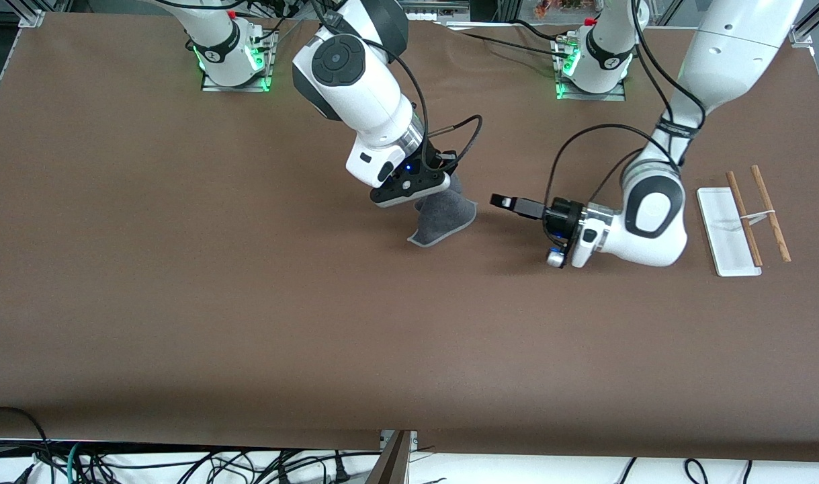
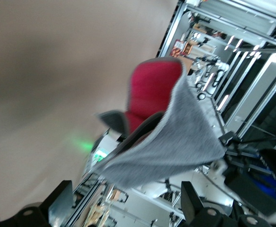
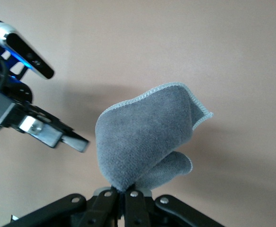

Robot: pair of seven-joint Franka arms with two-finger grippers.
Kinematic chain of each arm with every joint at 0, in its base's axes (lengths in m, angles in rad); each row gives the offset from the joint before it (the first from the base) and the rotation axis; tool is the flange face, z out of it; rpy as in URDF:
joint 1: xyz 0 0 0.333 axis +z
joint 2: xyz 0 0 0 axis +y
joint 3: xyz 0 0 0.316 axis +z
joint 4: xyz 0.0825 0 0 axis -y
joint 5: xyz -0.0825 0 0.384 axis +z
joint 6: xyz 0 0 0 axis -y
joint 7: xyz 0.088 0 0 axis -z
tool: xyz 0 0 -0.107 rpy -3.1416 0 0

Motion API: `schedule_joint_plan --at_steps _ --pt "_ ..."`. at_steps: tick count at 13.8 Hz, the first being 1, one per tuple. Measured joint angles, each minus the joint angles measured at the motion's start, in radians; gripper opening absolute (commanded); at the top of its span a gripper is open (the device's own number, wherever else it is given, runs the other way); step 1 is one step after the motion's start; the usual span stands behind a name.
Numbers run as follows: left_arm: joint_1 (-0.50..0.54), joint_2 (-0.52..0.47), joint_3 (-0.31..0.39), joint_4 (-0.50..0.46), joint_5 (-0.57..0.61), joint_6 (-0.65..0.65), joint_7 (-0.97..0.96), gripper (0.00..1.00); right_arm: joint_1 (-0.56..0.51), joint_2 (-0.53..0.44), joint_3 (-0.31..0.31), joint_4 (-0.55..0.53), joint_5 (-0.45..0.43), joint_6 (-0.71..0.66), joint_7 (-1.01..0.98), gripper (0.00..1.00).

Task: Pass towel and hang on rack
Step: 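Hold the towel up with the right gripper while the left gripper reaches it, then grasp the towel with the left gripper while the right gripper releases it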

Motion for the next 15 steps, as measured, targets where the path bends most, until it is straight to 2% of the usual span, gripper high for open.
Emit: schedule_joint_plan --at_steps 4,8,11,15 --pt "-0.005 -0.005 -0.029 -0.007 -0.08 0.056 0.047 1.0 0.002 0.001 0.0 0.01 0.0 0.0 0.0 0.0" --pt "-0.017 -0.005 -0.029 -0.007 -0.09 0.107 0.059 1.0 0.002 0.001 0.0 0.019 0.001 0.0 0.0 0.0" --pt "-0.036 -0.005 -0.03 -0.007 -0.119 0.124 0.062 0.77 0.002 0.003 0.0 0.019 0.001 0.0 0.0 0.0" --pt "-0.037 -0.005 -0.029 -0.007 -0.12 0.125 0.062 0.31 0.002 0.003 0.0 0.02 0.002 0.0 0.0 0.0"
